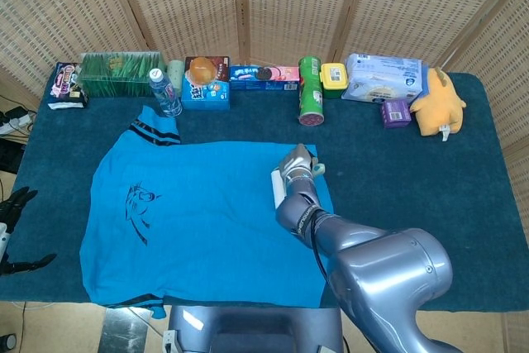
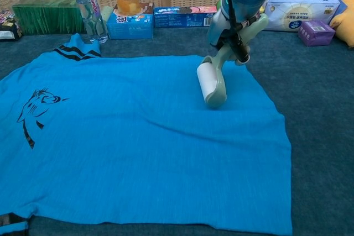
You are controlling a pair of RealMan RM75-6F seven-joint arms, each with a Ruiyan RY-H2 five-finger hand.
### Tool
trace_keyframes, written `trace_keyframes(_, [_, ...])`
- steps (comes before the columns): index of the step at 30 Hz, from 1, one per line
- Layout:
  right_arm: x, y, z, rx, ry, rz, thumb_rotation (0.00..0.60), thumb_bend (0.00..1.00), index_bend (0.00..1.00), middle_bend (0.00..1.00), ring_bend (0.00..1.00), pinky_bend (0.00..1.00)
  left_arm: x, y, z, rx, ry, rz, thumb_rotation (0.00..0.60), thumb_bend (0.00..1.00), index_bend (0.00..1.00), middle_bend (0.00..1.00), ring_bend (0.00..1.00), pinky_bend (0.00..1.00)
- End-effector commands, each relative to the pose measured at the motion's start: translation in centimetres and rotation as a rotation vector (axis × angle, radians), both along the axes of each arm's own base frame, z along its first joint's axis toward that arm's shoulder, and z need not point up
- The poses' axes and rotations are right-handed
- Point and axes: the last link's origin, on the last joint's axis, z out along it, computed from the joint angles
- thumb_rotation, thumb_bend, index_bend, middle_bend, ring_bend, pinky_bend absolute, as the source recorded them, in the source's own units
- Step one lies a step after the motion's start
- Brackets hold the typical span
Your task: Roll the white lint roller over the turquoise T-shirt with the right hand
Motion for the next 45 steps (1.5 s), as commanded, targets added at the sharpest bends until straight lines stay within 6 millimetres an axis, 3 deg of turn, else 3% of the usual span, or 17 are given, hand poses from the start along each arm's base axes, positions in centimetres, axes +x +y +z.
trace_keyframes(1, [-0.8, -0.1, 0.7, -0.001, 0.004, -0.03, 0.6, 1.0, 0.88, 0.84, 0.96, 1.0, 0.0, 0.1, 0.0, -0.001, 0.0, -0.002, 0.6, 0.09, 0.0, 0.0, 0.0, 0.02])
trace_keyframes(7, [-2.1, -0.1, 0.9, -0.016, 0.038, -0.072, 0.6, 1.0, 0.88, 0.84, 0.96, 1.0, 0.1, 0.3, -0.1, -0.011, 0.002, -0.007, 0.6, 0.09, 0.0, 0.0, 0.0, 0.02])
trace_keyframes(13, [-2.0, 0.2, -0.1, -0.007, 0.042, -0.103, 0.6, 1.0, 0.88, 0.84, 0.96, 1.0, 0.2, 0.5, -0.1, -0.016, 0.003, -0.011, 0.6, 0.09, 0.0, 0.0, 0.0, 0.02])
trace_keyframes(45, [4.2, 2.3, -7.0, 0.117, 0.036, -0.095, 0.6, 1.0, 0.88, 0.84, 0.96, 1.0, 0.0, 0.5, -0.4, -0.017, -0.005, 0.018, 0.6, 0.09, 0.0, 0.0, 0.0, 0.02])
